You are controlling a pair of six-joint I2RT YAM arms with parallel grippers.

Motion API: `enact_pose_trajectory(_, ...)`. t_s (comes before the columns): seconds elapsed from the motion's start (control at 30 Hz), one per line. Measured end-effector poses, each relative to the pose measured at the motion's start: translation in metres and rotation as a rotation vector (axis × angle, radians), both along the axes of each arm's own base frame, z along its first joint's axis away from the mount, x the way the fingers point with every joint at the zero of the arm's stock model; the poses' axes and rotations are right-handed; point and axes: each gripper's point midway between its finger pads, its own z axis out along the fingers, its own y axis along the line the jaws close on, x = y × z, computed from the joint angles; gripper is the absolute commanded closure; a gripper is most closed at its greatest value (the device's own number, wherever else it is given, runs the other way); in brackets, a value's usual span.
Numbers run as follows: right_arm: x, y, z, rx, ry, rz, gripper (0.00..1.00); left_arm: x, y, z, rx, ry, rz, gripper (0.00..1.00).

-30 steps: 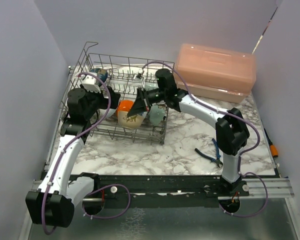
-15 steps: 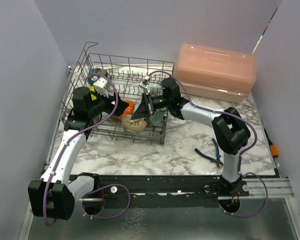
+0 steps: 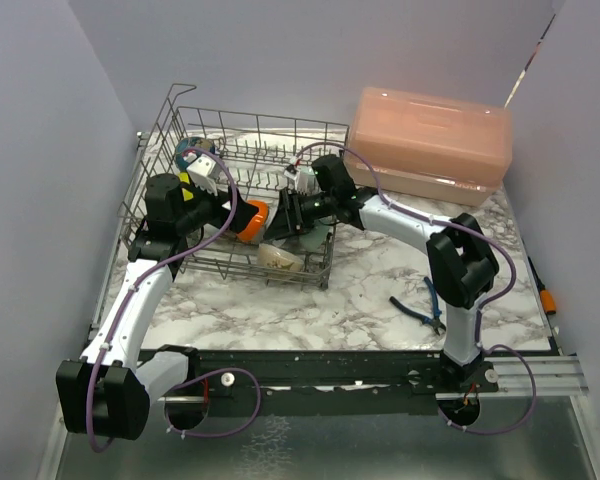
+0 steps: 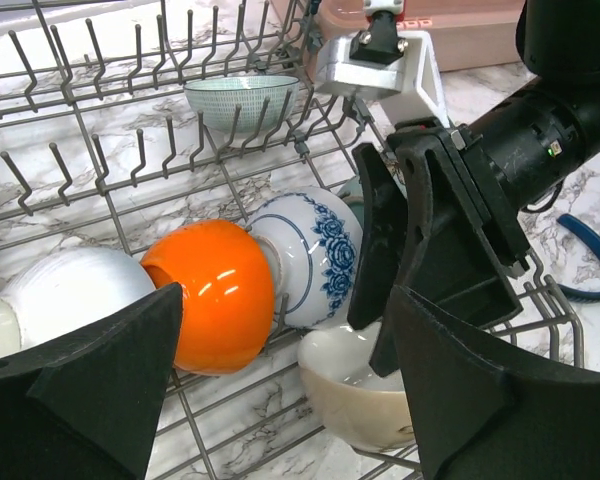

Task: Load the bowls into the dish rack
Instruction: Place the bowl in the dish rack, then adjust the bowl in the dish rack.

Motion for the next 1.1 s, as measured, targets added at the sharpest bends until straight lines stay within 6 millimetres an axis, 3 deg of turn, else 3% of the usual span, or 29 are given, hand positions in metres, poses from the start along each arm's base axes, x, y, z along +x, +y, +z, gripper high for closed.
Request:
enact_pose_trajectory(0.17,0.019,-0.016,-0.005,-0.135,-0.155,-0.078,0.4,0.0,0.0,0.0,0.0,0.0,0.0,0.14)
enact_pose_trajectory(0.3,0.022,-0.028,0.009,-0.177,-0.265,-0.069,0.45,0.0,0.0,0.0,0.0,0.0,0.0,0.15)
enact_pose_trajectory(0.5,0.01,-0.038,0.03,-0.164,-0.387,0.025,0.74,-0.001,-0.001,0.0,0.007,-0.007,-0.018,0.16)
enact_pose_trajectory(0.63,0.0,-0.046,0.028,-0.191,-0.447,0.094,0.99,-0.003,-0.004,-0.003,0.013,-0.005,-0.043,0.25)
enact_pose_trajectory(0.7,-0.004,-0.054,0.02,-0.234,-0.462,0.125,1.0,-0.004,-0.006,-0.006,0.014,0.005,-0.057,0.36)
enact_pose_trajectory(0.8,-0.011,-0.065,0.006,-0.296,-0.458,0.162,1.0,-0.005,-0.007,-0.016,0.037,0.033,-0.072,0.41)
enact_pose_trajectory(0.93,-0.026,-0.081,-0.013,-0.359,-0.413,0.211,1.0,-0.004,-0.01,-0.035,0.098,0.111,-0.089,0.42)
enact_pose_trajectory(1.1,-0.037,-0.091,-0.019,-0.39,-0.389,0.26,1.0,-0.006,-0.029,-0.042,0.206,0.148,-0.164,0.4)
